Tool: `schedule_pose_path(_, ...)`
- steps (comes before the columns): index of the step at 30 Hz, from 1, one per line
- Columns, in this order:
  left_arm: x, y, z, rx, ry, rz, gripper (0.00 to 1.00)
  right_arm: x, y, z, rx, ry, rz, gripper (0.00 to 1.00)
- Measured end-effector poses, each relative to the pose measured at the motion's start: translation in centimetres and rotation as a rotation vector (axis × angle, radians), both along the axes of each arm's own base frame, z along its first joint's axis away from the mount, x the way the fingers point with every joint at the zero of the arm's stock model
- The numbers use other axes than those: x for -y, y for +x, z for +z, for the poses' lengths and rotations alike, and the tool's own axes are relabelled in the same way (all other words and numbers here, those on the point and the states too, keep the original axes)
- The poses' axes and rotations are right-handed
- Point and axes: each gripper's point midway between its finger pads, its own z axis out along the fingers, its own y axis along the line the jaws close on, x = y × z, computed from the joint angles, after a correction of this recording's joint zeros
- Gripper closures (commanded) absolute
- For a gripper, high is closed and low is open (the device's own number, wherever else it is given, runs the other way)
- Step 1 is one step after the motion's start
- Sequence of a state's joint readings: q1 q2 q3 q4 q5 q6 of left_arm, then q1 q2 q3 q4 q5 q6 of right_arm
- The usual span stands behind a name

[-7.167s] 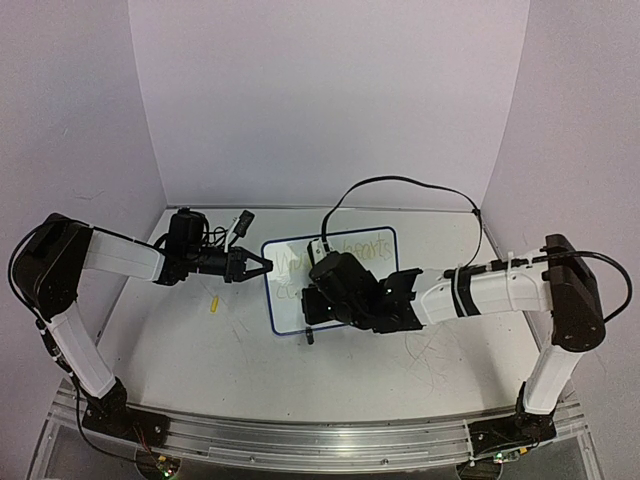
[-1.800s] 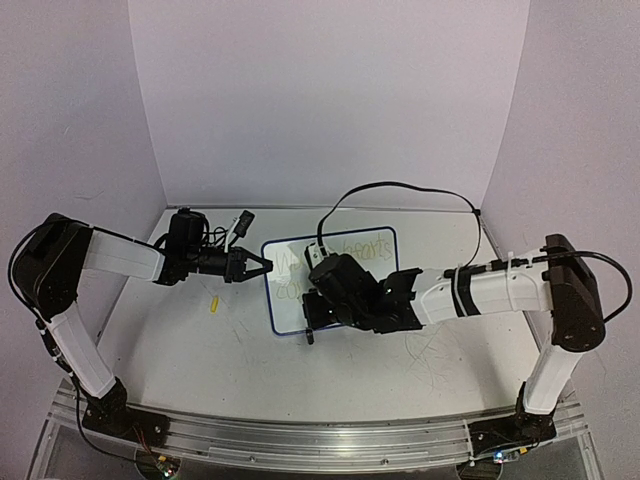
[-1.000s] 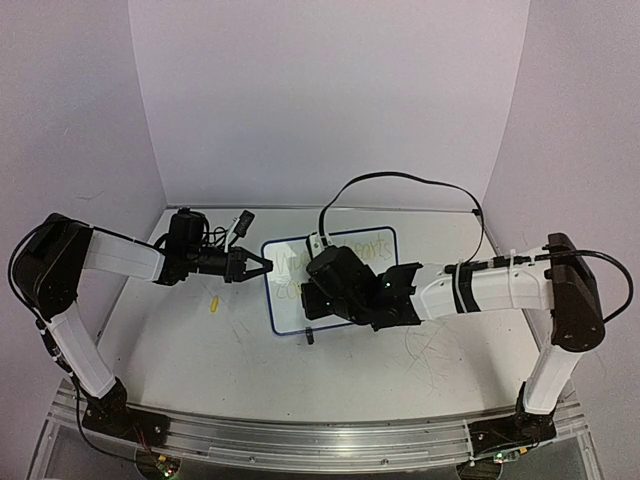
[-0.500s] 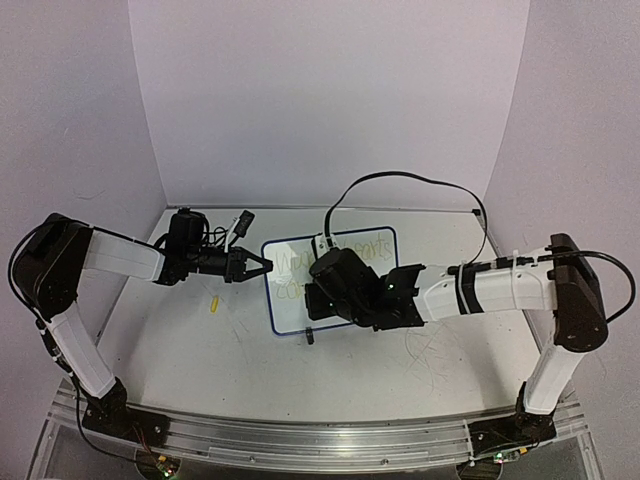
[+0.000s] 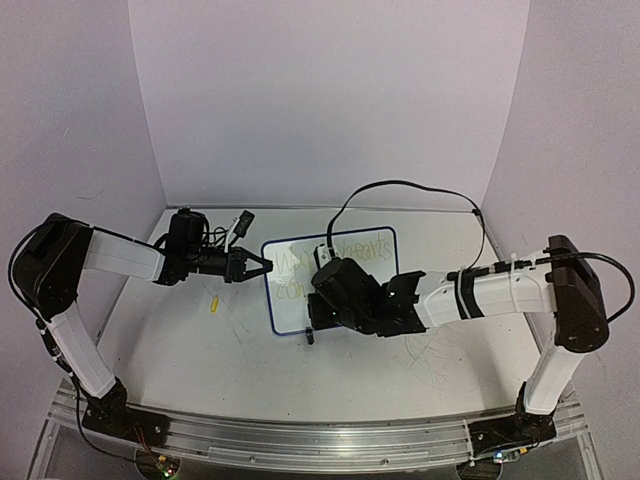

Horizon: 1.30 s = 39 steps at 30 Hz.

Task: Write a sentence on the whiteboard

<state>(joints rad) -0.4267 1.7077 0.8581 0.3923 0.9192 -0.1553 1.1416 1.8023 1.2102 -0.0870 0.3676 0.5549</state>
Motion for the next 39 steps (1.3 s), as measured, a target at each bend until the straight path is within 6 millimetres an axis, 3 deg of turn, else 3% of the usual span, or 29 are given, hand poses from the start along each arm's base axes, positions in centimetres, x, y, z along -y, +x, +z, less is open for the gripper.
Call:
schedule_pose_path(9,0.0,0.0,0.0,0.001,-0.001,-0.001,1.0,0.1,0.2,0.7,0.021,-0.003,0.007,1.0)
schedule_pose_path(19,0.0,0.0,0.0,0.0,-0.001,-0.002,1.0,1.2,0.8,3.9,0.078,0.052,-0.018,1.0)
schedule_pose_path(39,0.1,0.0,0.1,0.001,-0.002,-0.002,1.0,1.1,0.7,3.6,0.08,0.035,-0.002,1.0)
